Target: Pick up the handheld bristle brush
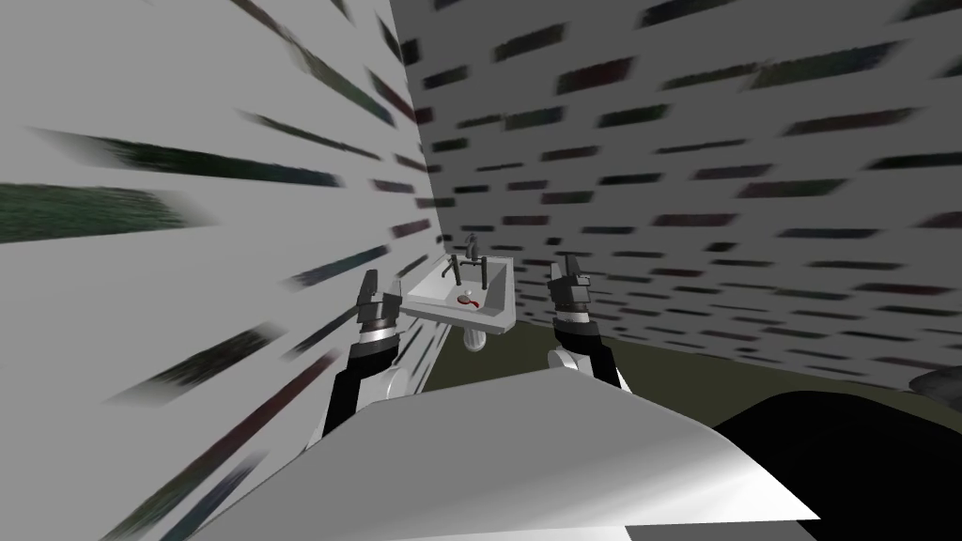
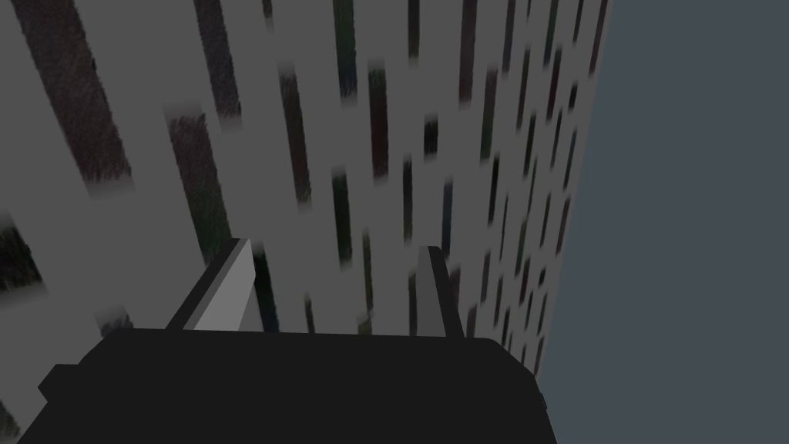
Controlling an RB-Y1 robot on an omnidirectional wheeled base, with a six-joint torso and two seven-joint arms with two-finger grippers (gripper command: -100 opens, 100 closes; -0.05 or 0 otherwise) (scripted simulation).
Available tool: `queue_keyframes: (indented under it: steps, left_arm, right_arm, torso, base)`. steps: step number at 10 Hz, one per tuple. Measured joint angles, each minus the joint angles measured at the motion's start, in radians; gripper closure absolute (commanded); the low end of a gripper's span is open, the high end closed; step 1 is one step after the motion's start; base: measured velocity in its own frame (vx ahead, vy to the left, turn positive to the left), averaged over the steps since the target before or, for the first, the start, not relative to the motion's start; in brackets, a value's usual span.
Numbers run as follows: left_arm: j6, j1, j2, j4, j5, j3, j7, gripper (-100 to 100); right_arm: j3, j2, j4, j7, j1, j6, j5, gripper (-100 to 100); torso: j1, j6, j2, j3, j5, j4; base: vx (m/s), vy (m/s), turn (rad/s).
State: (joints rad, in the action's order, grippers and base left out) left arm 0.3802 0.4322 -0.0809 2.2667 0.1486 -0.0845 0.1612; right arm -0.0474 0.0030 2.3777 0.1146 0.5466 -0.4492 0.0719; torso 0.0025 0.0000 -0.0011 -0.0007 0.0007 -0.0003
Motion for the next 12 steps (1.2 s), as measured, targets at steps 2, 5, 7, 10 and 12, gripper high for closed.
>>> queue_keyframes:
  steps: [2,5,7,10,12]
  left_arm:
    - [-0.043,-0.021,-0.014,-0.012,0.005,-0.003,-0.002,-100]
    - [-0.123,-0.077,-0.030,-0.037,0.009,-0.004,-0.004,-100]
    - [-0.171,-0.095,-0.038,-0.045,0.009,-0.011,-0.006,-100]
    - [-0.255,-0.140,-0.052,-0.069,0.010,-0.010,-0.012,-100]
    - [-0.317,-0.180,-0.057,-0.094,0.007,-0.011,-0.016,-100]
  right_arm:
    - [0.000,0.000,0.000,0.000,0.000,0.000,0.000,0]
    - [0.000,0.000,0.000,0.000,0.000,0.000,0.000,0]
    - [0.000,0.000,0.000,0.000,0.000,0.000,0.000,0]
    - [0.000,0.000,0.000,0.000,0.000,0.000,0.000,0]
    - [0.000,0.000,0.000,0.000,0.000,0.000,0.000,0]
  torso:
    - [-0.001,0.000,0.001,0.000,0.000,0.000]
    - [-0.001,0.000,0.001,0.001,0.000,0.000]
    - [-0.001,0.000,0.002,0.001,0.000,0.000]
    - [-0.001,0.000,0.001,0.001,0.000,0.000]
    - [-0.002,0.000,0.001,0.001,0.000,0.000]
  base:
    - [0.001,0.022,0.000]
    - [-0.003,0.023,-0.003]
    - [-0.010,0.021,-0.003]
    - [-0.006,0.019,-0.008]
    - [-0.002,0.016,-0.013]
